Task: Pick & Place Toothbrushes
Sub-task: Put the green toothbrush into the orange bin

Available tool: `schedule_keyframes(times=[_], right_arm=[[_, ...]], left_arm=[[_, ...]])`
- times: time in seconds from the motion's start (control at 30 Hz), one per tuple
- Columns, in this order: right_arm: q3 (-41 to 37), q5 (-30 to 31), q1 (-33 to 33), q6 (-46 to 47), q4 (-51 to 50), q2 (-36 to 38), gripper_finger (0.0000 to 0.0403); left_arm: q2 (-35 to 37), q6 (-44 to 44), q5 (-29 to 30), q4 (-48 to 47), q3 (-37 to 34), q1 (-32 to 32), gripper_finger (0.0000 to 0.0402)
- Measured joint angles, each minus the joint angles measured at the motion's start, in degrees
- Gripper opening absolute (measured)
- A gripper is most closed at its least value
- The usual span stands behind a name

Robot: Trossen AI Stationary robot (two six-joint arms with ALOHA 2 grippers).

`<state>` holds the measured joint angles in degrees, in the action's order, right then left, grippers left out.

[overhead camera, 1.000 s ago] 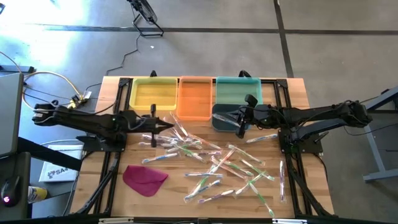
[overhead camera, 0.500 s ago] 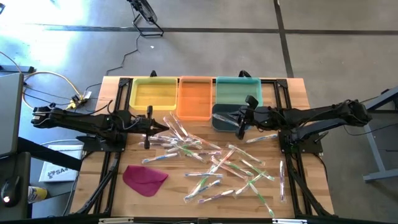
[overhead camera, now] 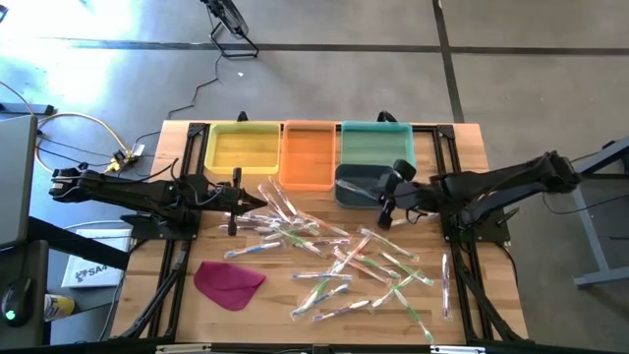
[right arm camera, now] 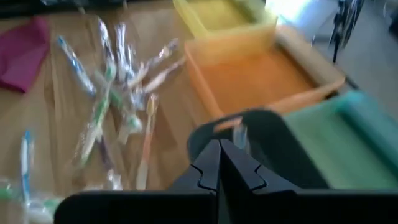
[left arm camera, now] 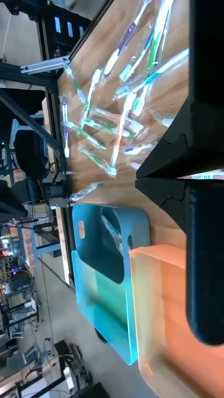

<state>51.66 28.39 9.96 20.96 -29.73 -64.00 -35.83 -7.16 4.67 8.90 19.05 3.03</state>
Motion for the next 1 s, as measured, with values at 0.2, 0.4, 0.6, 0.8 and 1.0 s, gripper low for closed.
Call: schedule_keyframes(times=[0.2,0.4,0.6,0.8,1.0], right_arm=[[3.3,-4.8,1.9,7.4,-6.8,-5.7,0.0003],[6.2,-10.4,3.6,11.7,-11.6,-9.8,0.0003],[7.3,-11.4,5.9,15.8,-19.2,-11.4,0.0003],[7.3,-17.6,6.4,22.8,-23.5,-11.4,0.0003],[7.3,-18.5,6.3,24.4,-24.2,-11.4,0.0003]], left_arm=[[0.0,0.1,0.0,-0.1,0.0,0.0,0.0000],[0.0,0.0,0.0,0.0,0.0,0.0,0.0000],[0.0,0.0,0.0,-0.1,0.0,0.0,0.0000],[0.0,0.0,0.0,0.0,0.0,0.0,0.0000],[0.0,0.0,0.0,0.0,0.0,0.0,0.0000]])
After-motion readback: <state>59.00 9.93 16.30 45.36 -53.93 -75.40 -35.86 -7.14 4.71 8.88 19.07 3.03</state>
